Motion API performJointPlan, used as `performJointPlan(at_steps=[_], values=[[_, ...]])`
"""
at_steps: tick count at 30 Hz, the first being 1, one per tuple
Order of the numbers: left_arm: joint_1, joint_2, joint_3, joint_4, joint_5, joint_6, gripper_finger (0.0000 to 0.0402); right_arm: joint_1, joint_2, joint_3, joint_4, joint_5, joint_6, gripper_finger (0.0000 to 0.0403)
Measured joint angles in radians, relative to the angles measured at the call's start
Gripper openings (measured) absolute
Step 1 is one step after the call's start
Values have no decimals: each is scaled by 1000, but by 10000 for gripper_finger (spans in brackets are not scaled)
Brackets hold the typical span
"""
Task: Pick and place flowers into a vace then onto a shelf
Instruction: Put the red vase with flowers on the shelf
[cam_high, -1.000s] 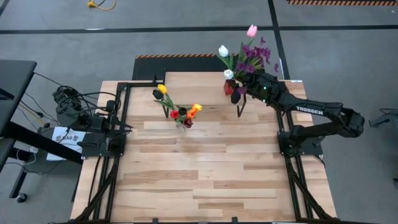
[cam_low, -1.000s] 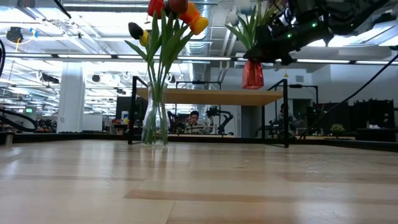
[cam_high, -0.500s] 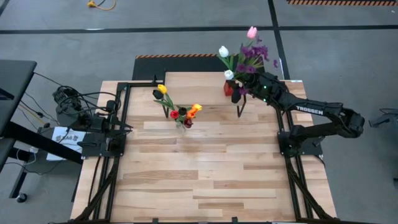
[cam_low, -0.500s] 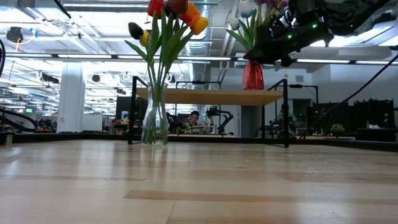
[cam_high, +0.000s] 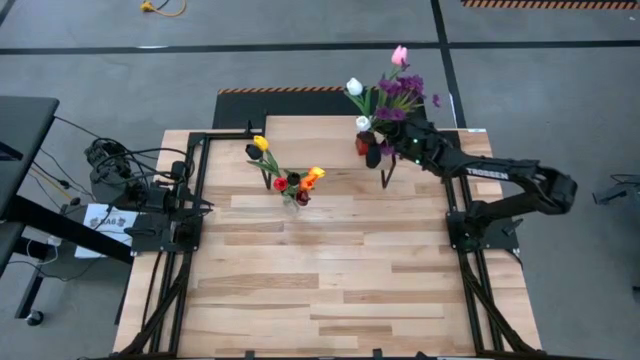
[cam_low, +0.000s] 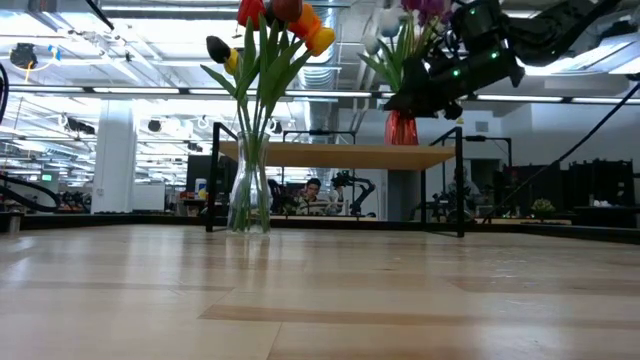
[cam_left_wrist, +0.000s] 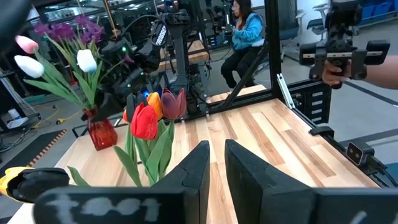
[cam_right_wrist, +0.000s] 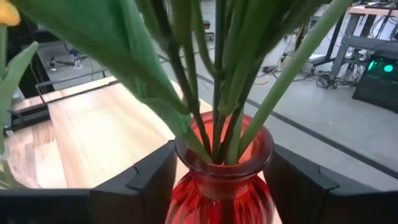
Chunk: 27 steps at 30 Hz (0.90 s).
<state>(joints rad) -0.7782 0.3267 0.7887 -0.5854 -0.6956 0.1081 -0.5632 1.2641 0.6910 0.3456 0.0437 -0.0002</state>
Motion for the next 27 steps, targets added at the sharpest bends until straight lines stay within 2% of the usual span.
performJointPlan(at_steps=[6,27], values=[[0,0,0,0,0,0,41,7,9,0,-6,5,-35,238],[0,0,0,0,0,0,41,13,-28,-2,-56,9,-62,240]])
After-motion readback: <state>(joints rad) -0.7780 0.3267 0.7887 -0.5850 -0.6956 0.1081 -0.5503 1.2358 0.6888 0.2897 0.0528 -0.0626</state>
